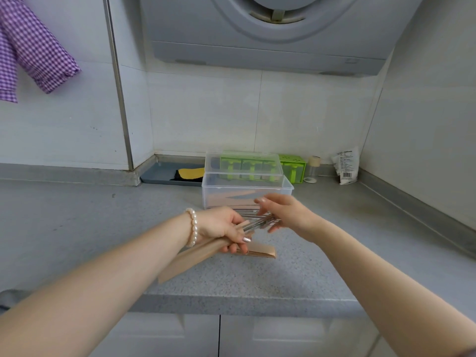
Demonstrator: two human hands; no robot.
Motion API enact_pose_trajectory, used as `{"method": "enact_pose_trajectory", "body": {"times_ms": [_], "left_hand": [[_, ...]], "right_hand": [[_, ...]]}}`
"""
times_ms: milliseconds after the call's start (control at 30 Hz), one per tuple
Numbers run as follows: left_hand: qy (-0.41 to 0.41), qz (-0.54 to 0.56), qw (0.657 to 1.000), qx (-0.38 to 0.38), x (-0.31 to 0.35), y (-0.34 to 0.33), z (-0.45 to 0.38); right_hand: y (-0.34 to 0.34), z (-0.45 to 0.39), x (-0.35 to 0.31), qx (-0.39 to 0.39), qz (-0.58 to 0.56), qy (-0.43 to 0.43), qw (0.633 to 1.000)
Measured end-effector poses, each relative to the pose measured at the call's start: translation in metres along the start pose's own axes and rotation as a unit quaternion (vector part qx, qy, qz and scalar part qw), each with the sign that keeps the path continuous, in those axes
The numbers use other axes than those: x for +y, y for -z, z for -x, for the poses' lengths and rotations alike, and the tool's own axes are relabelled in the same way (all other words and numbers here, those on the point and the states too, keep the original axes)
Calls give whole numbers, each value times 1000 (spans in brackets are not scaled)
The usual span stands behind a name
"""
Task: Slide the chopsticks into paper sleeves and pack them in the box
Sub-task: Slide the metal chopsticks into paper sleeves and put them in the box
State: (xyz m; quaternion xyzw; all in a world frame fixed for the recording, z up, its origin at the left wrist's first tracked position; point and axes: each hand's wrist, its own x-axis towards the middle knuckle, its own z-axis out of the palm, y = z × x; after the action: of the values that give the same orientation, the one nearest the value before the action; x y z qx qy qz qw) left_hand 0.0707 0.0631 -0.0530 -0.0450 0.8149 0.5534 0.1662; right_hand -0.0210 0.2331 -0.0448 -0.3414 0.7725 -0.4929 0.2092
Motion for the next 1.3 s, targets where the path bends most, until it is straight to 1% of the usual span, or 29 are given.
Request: {"method": "enact_pose_trajectory", "body": {"times_ms": [67, 167, 233, 267, 300, 333, 367, 400, 467, 500, 533, 567, 633, 733, 800, 933, 1000, 1033, 1067, 1100, 1167, 1233, 1300], "left_hand": [[2, 6, 1000, 0, 2, 3, -1], [1, 12, 1000, -10, 6, 5, -3], [4, 10, 1000, -20, 11, 4, -7], [1, -1, 1000, -15, 15, 3, -9], [-8, -33, 999, 10, 19, 5, -10], [-22, -86, 994, 60, 24, 10, -11], [-38, -138, 981, 131, 27, 19, -14], [-61, -170, 960, 214, 30, 28, -14], [-94, -147, 917, 359, 30, 50, -16], [-102, -123, 898, 409, 26, 59, -18], [-104, -105, 885, 442, 22, 66, -20], [-101, -100, 878, 457, 17, 70, -22], [-89, -110, 883, 448, 7, 72, -30], [-69, -126, 911, 386, -5, 66, -43], [-65, -125, 928, 346, -11, 62, -50], [-47, -155, 951, 262, -20, 57, -58], [-33, -173, 958, 225, -26, 55, -62], [-28, -178, 961, 210, -29, 54, -63], [-25, -182, 962, 200, -32, 53, -65], [-23, -188, 963, 192, -33, 52, -66], [-19, -197, 964, 179, -36, 50, -67], [-19, -204, 964, 170, -36, 49, -67], [-18, -216, 962, 166, -36, 47, -67]], "right_hand": [[11, 0, 5, 12, -42, -7, 999], [16, 1, 15, -12, -126, -19, 992], [16, -2, 18, 0, -158, -19, 987], [17, -4, 18, 12, -170, -15, 985], [21, -7, 18, 29, -182, -10, 983], [28, -10, 17, 53, -191, -6, 980], [38, -15, 16, 83, -198, -3, 977], [49, -17, 15, 122, -204, 0, 971], [73, -27, 15, 209, -228, 7, 951], [84, -33, 16, 253, -247, 11, 935], [93, -40, 17, 291, -263, 11, 920], [100, -48, 19, 323, -270, 9, 907], [107, -68, 22, 370, -257, -3, 893], [103, -102, 28, 392, -192, -43, 899], [95, -121, 28, 379, -151, -81, 910], [78, -146, 28, 310, -119, -152, 931], [71, -154, 28, 286, -81, -176, 939], [68, -157, 29, 280, -23, -179, 943], [66, -159, 29, 273, 60, -174, 944], [65, -161, 28, 263, 153, -163, 938], [62, -160, 28, 237, 308, -143, 911], [59, -157, 29, 231, 380, -131, 886], [57, -150, 28, 247, 403, -100, 876]]}}
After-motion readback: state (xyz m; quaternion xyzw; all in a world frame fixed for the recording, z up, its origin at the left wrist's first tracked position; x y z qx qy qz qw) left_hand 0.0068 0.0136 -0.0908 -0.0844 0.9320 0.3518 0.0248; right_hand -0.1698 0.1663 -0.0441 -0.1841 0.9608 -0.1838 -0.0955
